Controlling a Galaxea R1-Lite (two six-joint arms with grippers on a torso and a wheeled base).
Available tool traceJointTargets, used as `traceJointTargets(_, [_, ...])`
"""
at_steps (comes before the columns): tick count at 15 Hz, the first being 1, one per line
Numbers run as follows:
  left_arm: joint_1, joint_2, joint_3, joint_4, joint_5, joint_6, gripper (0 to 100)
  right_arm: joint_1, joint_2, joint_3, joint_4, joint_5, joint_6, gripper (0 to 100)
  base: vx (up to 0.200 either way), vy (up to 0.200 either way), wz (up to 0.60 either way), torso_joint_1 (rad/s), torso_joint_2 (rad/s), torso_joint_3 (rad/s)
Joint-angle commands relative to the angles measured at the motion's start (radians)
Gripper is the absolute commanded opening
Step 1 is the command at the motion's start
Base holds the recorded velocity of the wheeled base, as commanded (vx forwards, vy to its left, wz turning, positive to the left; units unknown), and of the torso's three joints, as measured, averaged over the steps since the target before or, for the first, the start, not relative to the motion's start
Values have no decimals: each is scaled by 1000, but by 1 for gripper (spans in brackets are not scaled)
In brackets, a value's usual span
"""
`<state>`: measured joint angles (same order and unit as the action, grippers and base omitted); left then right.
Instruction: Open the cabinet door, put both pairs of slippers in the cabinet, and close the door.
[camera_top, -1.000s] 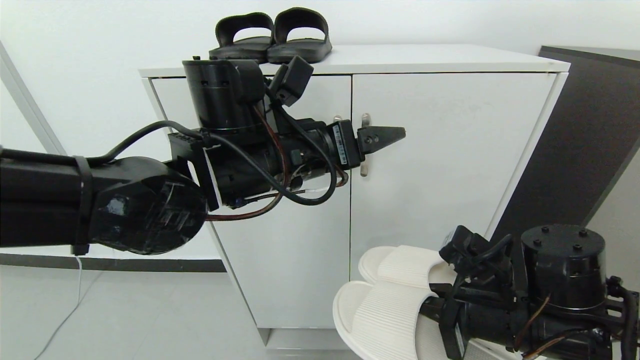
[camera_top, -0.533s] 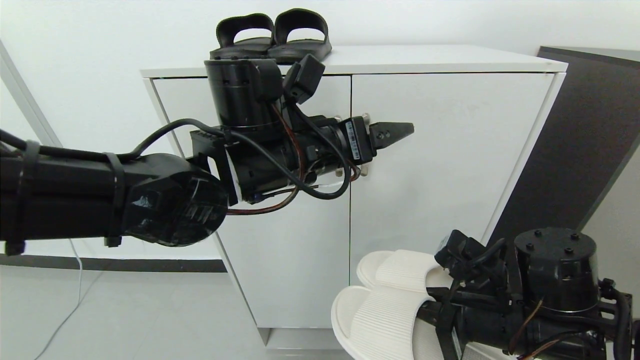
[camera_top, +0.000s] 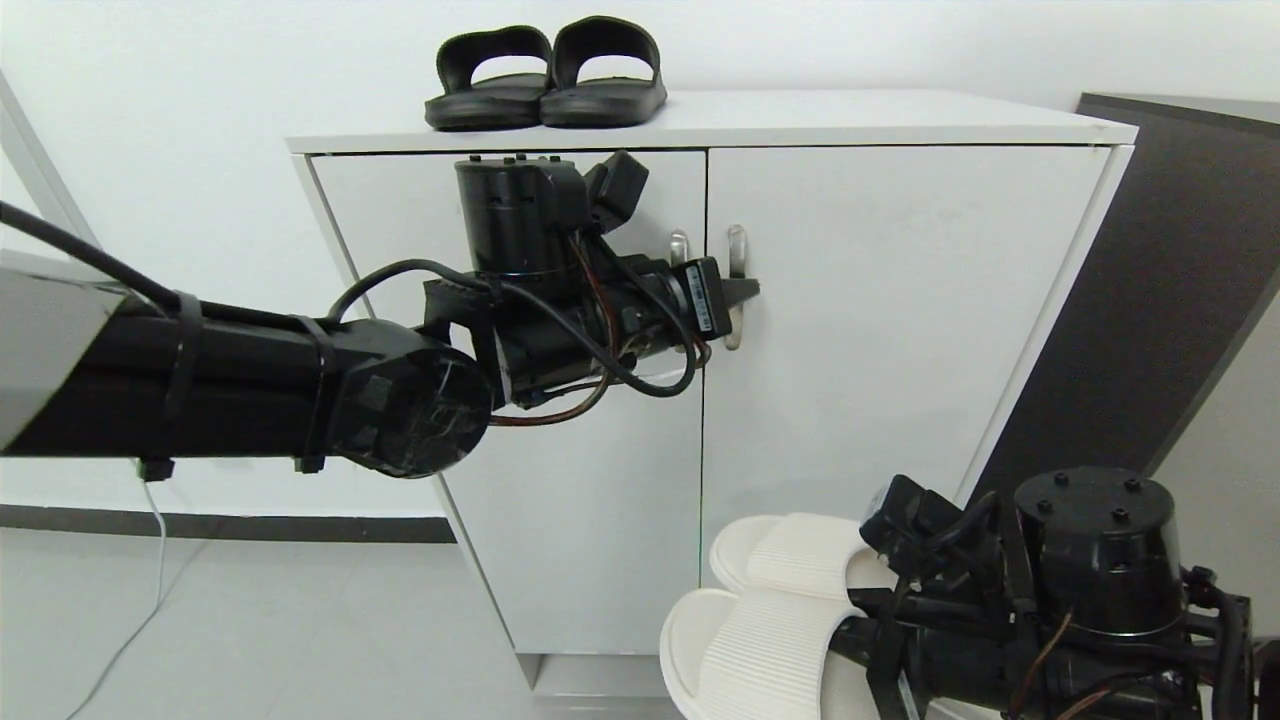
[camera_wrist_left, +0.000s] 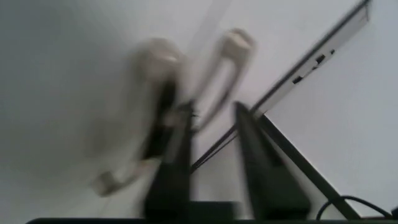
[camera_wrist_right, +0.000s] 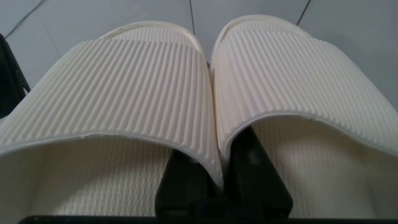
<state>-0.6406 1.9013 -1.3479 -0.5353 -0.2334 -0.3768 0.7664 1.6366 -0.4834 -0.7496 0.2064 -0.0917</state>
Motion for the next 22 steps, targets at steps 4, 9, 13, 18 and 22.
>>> traceJointTargets(4, [-8, -74, 105, -51, -4, -5, 0, 2, 3, 62, -76, 85, -28, 0, 0, 0, 0, 0, 0, 0])
traceJointTargets(9, [-28, -139, 227, -107, -4, -5, 0, 2, 3, 134, -134, 194, -105, 0, 0, 0, 0, 0, 0, 0])
traceJointTargets(13, [-74, -226, 331, -109, -4, -8, 0, 2, 6, 140, -134, 196, -106, 0, 0, 0, 0, 0, 0, 0])
traceJointTargets(18, [-80, -324, 429, -109, -4, -10, 0, 11, 6, 143, -136, 197, -123, 0, 0, 0, 0, 0, 0, 0])
traceJointTargets(22, [-31, -312, 415, -109, -6, -13, 0, 25, 0, 157, -136, 197, -135, 0, 0, 0, 0, 0, 0, 0])
